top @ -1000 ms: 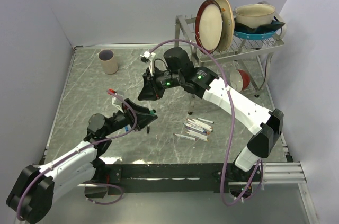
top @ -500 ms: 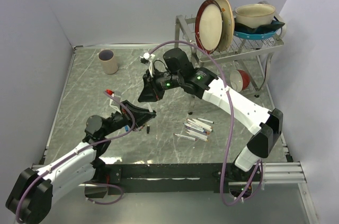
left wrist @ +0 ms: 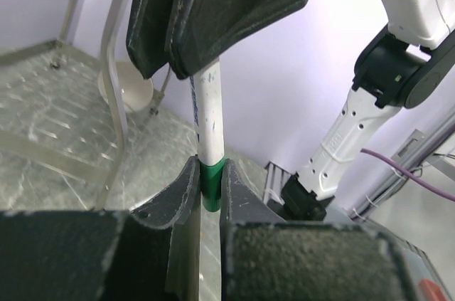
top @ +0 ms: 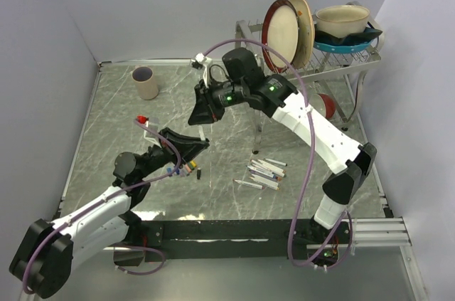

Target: Open the pen caps

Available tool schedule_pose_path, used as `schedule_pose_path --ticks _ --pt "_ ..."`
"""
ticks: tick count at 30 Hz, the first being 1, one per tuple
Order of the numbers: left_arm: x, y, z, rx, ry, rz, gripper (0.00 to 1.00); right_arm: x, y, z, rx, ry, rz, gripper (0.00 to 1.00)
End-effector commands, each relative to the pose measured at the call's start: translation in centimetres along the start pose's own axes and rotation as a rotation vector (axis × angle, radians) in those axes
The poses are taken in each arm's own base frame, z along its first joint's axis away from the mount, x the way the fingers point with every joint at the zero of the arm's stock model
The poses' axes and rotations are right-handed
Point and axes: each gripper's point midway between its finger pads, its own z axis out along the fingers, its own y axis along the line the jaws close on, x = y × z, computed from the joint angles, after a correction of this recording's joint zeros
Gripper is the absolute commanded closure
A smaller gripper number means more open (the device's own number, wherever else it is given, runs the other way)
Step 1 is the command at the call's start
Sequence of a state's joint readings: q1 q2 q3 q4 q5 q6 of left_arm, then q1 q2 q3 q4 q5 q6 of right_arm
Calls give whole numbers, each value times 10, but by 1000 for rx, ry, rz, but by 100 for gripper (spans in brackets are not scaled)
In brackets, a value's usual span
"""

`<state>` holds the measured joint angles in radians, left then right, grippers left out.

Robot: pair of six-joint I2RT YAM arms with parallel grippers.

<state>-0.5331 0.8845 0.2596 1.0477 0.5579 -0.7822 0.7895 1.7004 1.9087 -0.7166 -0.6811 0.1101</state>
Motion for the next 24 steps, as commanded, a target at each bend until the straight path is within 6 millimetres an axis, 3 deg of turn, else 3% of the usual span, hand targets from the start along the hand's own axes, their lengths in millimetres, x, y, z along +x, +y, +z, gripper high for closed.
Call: schedule_pose_path --ticks 1,5,18,21,22,23,24 --pt "65 7 -19 20 234 -71 99 -107 9 -71 112 -335 -185 100" --pt "75 13 -19 -3 264 -68 99 -118 19 -88 133 -383 -205 100" --pt "104 21 -16 -21 350 -90 99 -135 16 -118 191 -462 -191 100" --pt "103 29 -17 -72 337 -90 99 -128 15 -113 168 -439 -191 100" --pt "93 36 -15 -131 288 -72 99 -123 15 -111 162 -426 -205 100" --pt "96 44 -20 -186 295 -87 99 -118 18 -111 150 -414 -221 100" --pt "92 51 -22 -238 273 -85 99 -102 10 -101 139 -368 -219 100"
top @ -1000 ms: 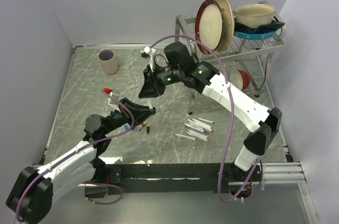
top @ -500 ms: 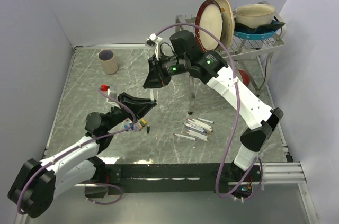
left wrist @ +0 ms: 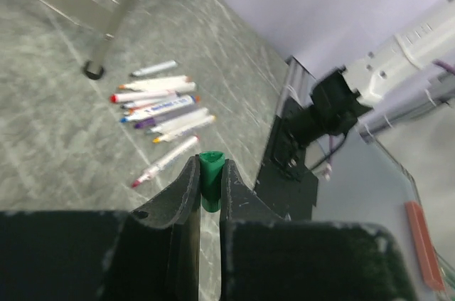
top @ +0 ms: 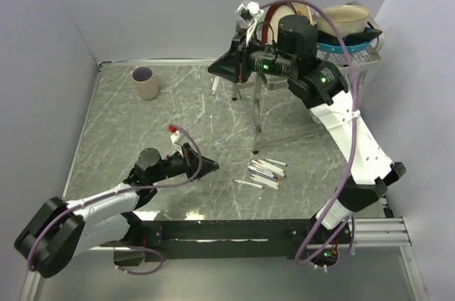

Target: Open the pen caps

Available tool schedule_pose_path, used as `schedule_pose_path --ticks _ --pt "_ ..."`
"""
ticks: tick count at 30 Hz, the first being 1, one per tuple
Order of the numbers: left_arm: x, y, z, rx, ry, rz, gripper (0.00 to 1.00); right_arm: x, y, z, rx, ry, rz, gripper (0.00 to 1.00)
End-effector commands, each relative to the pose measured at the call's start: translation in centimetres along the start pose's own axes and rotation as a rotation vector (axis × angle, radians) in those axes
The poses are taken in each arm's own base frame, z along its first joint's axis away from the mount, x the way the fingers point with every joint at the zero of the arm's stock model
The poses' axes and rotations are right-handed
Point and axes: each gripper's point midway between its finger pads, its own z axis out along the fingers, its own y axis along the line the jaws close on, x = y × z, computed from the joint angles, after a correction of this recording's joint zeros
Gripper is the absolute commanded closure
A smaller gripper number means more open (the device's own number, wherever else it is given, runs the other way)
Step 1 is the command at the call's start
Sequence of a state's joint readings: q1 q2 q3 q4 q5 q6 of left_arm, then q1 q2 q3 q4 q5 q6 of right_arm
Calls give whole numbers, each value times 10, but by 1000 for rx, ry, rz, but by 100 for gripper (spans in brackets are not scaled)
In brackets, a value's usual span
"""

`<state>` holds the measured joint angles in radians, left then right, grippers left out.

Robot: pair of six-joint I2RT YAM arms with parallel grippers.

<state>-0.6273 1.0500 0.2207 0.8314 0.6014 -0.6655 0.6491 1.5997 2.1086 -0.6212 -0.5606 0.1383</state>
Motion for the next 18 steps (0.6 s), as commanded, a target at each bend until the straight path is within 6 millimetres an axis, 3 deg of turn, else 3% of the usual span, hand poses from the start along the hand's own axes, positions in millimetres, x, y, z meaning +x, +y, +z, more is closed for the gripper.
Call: schedule_pose_path --ticks 1,2,3,4,5,6,8,9,11,12,13,18 --pt "-33 24 -11 -210 -163 2 99 20 15 -5 -100 30 -101 100" --pt "-25 42 -18 -315 -150 -49 99 26 21 -11 -124 41 -115 100" --pt "-26 53 -24 -390 -172 -86 99 51 15 -9 -127 91 -125 100" --pt "-28 62 -32 -471 -212 -184 99 61 12 -10 -124 108 -151 100" --pt "-40 84 -45 -624 -297 -238 99 67 14 -18 -123 111 -166 100" --pt "-18 101 -60 -750 -247 -314 99 92 8 -17 -118 160 -151 100" --pt "-18 111 -71 -840 -277 -384 99 106 7 -26 -111 171 -189 100" --pt "-7 116 -78 -892 -241 -408 99 130 3 -27 -108 216 -176 100" --pt "-1 122 -83 -955 -229 -454 99 146 4 -33 -118 238 -201 100" --pt "1 127 -87 -994 -234 -471 99 168 1 -34 -120 282 -187 100" --pt "12 133 -94 -1050 -201 -485 99 176 1 -36 -119 294 -198 100" --pt "19 151 -105 -1193 -188 -514 93 242 0 -36 -148 414 -169 100"
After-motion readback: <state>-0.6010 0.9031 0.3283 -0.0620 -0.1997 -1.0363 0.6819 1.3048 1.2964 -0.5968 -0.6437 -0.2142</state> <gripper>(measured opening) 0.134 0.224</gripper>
